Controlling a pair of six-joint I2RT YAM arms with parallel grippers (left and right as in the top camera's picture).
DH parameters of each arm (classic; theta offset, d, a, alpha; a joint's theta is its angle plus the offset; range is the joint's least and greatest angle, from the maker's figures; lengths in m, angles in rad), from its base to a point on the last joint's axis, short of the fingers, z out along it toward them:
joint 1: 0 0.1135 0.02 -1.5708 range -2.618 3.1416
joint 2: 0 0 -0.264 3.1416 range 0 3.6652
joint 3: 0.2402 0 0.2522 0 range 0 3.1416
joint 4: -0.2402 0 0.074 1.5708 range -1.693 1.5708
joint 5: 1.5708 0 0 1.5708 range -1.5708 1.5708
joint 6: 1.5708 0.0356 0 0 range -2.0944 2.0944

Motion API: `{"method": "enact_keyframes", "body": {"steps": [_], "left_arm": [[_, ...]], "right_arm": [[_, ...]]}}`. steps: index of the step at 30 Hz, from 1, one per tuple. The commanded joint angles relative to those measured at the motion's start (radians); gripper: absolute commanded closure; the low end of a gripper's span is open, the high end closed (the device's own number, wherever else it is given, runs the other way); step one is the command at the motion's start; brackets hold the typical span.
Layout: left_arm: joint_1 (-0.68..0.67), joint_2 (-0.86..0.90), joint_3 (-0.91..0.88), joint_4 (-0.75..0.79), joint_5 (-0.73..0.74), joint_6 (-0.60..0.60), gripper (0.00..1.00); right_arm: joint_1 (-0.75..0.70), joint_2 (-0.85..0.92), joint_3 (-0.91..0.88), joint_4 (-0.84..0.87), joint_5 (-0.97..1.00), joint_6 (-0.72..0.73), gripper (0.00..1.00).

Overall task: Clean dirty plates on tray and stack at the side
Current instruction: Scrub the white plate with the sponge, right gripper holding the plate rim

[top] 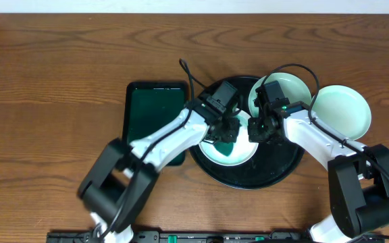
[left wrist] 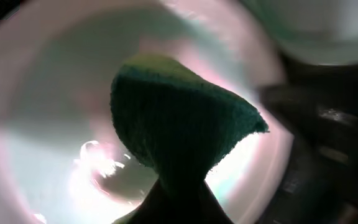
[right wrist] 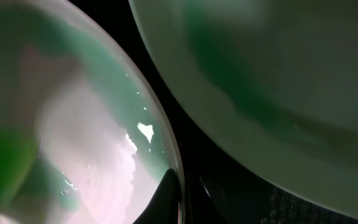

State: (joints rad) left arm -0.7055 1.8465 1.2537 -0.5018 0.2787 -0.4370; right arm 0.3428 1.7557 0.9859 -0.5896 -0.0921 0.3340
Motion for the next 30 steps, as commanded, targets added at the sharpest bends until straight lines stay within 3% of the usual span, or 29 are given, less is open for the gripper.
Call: {"method": "enact_keyframes", "body": {"steps": [1,12,16,22,30], "left_arm": [[0.005,-0.099,0.004,0.003,-0.031,0.022,0.93],[0.000,-0.006,-0.003,-0.012,-0.244,0.018,0.93],[0.002,0.052,-0.003,-0.013,-0.319,-0.061,0.93],[-0.001,0.117,-0.003,-0.029,-0.312,-0.232,0.93],[-0.022,0.159,-0.002,-0.029,-0.052,-0.223,0.93]], "right_arm": [[0.031,0.002,-0.012,0.014,-0.047,-0.018,0.99],[0.031,0.002,-0.012,0.014,-0.047,-0.018,0.99],[0.031,0.002,-0.012,0.014,-0.047,-0.022,0.99],[0.031,0.002,-0.012,0.014,-0.047,-0.022,0.99],[0.031,0.002,-0.012,0.014,-0.047,-0.022,0.99]]}}
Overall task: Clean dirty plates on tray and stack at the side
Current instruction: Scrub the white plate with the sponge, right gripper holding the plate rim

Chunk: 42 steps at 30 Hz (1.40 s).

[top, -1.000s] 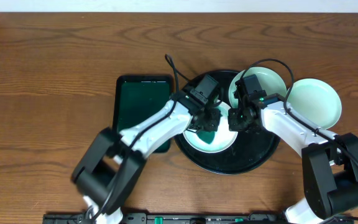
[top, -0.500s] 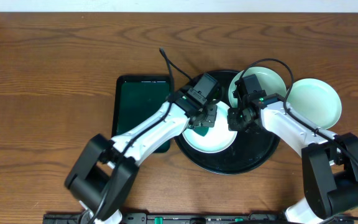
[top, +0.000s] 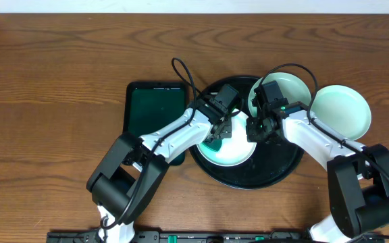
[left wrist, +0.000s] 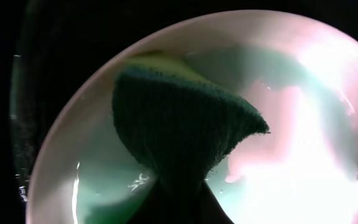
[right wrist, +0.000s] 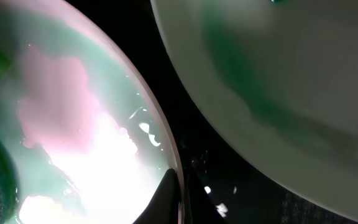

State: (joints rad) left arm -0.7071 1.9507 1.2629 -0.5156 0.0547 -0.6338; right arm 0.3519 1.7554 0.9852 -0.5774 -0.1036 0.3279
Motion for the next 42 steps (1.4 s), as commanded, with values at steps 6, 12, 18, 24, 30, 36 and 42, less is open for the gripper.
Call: {"method": "enact_keyframes", "body": {"steps": [6,12,18,24,30,36,42], "left_arm": [[-0.022,0.026,-0.010,0.010,0.266,-0.032,0.93],[-0.022,-0.061,-0.008,0.011,0.272,-0.040,0.93],[-0.022,-0.142,-0.008,-0.001,0.080,-0.025,0.93],[-0.022,-0.146,-0.009,-0.037,-0.123,-0.022,0.93],[-0.022,-0.124,-0.014,-0.065,-0.192,-0.022,0.93],[-0.022,-0.056,-0.014,-0.063,-0.195,-0.030,0.93],[-0.018,0.025,-0.014,-0.079,-0.188,-0.080,0.93]], "right_arm": [[0.022,0.002,-0.011,0.002,-0.035,-0.016,0.99],[0.022,0.002,-0.011,0.002,-0.035,-0.016,0.99],[0.022,0.002,-0.011,0.002,-0.035,-0.016,0.99],[0.022,0.002,-0.011,0.002,-0.035,-0.016,0.99],[0.022,0.002,-0.011,0.002,-0.035,-0.016,0.99],[0.022,0.002,-0.011,0.002,-0.035,-0.016,0.99],[0.022,0.002,-0.011,0.002,-0.035,-0.016,0.99]]}}
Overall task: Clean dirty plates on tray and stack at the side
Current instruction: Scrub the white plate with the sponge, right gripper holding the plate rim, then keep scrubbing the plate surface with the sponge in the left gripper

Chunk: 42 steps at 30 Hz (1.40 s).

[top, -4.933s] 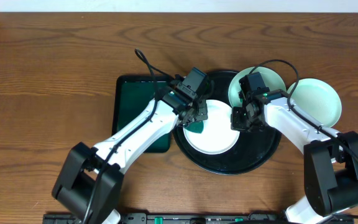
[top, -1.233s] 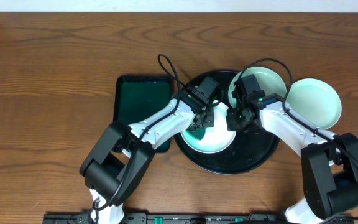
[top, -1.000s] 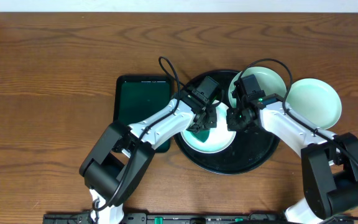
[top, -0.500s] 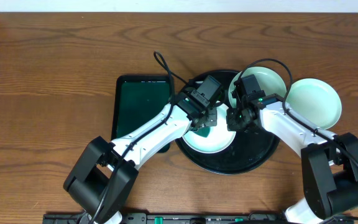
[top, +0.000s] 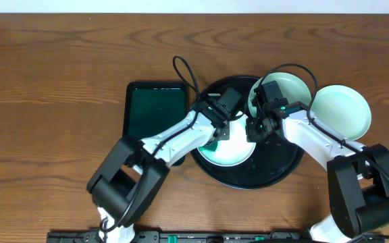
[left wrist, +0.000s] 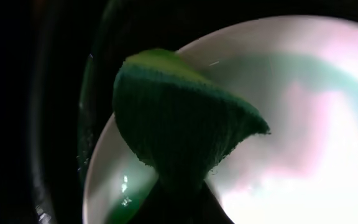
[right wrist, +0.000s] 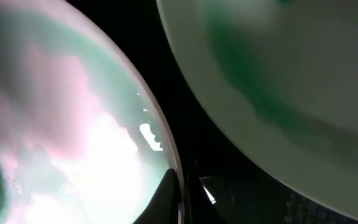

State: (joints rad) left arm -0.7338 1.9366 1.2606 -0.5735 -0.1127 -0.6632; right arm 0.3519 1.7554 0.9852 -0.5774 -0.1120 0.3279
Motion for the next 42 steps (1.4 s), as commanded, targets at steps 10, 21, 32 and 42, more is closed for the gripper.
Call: {"method": "enact_keyframes", "body": {"steps": [10,21,32,42], "left_arm": [[0.009,0.047,-0.011,-0.003,0.373,-0.060,0.92],[0.012,-0.110,0.027,0.043,0.398,-0.061,0.93],[0.011,-0.140,0.009,-0.005,0.090,-0.061,0.93],[0.011,-0.090,-0.013,-0.005,0.020,-0.061,0.93]], "right_arm": [[0.022,0.002,-0.011,0.002,-0.027,-0.016,0.99],[0.022,0.002,-0.011,0.002,-0.027,-0.016,0.99],[0.022,0.002,-0.011,0.002,-0.027,-0.016,0.99],[0.022,0.002,-0.011,0.002,-0.027,-0.016,0.99]]}}
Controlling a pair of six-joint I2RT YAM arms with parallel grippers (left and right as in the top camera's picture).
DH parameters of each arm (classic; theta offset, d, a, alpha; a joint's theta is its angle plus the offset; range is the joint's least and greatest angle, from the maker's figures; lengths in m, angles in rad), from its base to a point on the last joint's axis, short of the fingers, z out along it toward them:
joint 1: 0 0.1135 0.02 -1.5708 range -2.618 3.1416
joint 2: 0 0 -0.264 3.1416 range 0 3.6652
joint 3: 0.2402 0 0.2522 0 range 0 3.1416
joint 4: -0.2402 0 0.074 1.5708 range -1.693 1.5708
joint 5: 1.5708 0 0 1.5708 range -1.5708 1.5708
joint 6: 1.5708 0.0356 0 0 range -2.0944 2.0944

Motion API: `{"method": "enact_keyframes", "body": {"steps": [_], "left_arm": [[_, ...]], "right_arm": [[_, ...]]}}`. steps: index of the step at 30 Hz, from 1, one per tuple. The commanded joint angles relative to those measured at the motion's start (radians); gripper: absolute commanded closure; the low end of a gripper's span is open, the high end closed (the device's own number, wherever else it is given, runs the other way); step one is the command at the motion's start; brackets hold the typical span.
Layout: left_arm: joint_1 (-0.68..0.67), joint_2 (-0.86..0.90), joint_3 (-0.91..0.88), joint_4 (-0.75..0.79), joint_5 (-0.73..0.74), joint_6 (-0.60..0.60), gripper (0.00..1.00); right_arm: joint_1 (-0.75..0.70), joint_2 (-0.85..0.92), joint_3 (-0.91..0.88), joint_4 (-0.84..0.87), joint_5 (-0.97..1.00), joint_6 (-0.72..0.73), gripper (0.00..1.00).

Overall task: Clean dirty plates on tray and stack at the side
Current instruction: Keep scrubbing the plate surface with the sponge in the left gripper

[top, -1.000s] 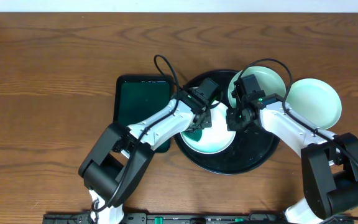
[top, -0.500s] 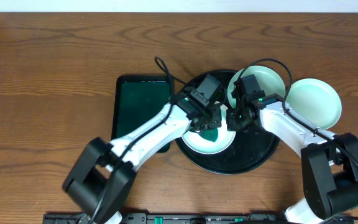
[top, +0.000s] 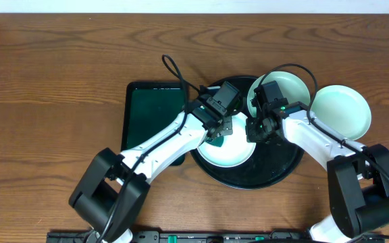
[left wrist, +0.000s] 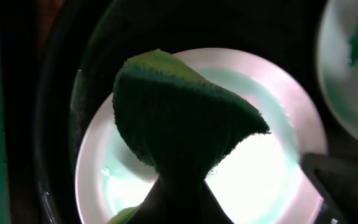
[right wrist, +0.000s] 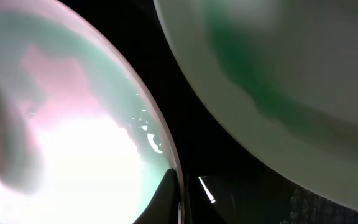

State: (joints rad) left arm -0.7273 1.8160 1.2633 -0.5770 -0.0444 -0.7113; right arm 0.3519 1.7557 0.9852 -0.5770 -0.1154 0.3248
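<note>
A pale green plate lies on the round black tray. My left gripper is shut on a dark green sponge, held over the plate's left part; whether the sponge touches it cannot be told. My right gripper is shut on the plate's right rim, one finger inside and one outside. A second plate with a green smear sits at the tray's back right. The wrist views show the first plate wet and glossy.
A third pale green plate rests on the wooden table right of the tray. A dark green rectangular tray lies left of the round tray. The left arm's cable loops above it.
The sponge sat close over the plate's left rim; now the left wrist view takes in nearly the whole plate from farther off. The right gripper keeps its hold on the rim.
The sponge was first pressed near the plate's middle, then over its left part, then at its left rim. Now the left gripper holds it farther from the plate. The right gripper stayed pinched on the right rim throughout.
</note>
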Motion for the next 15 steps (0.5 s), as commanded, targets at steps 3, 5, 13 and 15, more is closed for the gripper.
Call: {"method": "enact_keyframes", "body": {"steps": [3,5,13,15], "left_arm": [[0.005,0.068,-0.016,-0.002,-0.048,-0.013,0.93],[0.005,0.097,-0.016,-0.003,-0.048,-0.017,0.93],[0.005,0.138,-0.016,-0.024,0.099,-0.065,0.93],[0.005,0.138,-0.016,-0.016,0.164,-0.065,0.92]], "right_arm": [[0.022,0.002,-0.011,0.002,-0.024,-0.013,0.99],[0.022,0.002,-0.011,0.002,-0.024,-0.013,0.99],[0.022,0.002,-0.011,0.002,-0.024,-0.013,0.99],[0.022,0.002,-0.011,0.002,-0.024,-0.013,0.99]]}}
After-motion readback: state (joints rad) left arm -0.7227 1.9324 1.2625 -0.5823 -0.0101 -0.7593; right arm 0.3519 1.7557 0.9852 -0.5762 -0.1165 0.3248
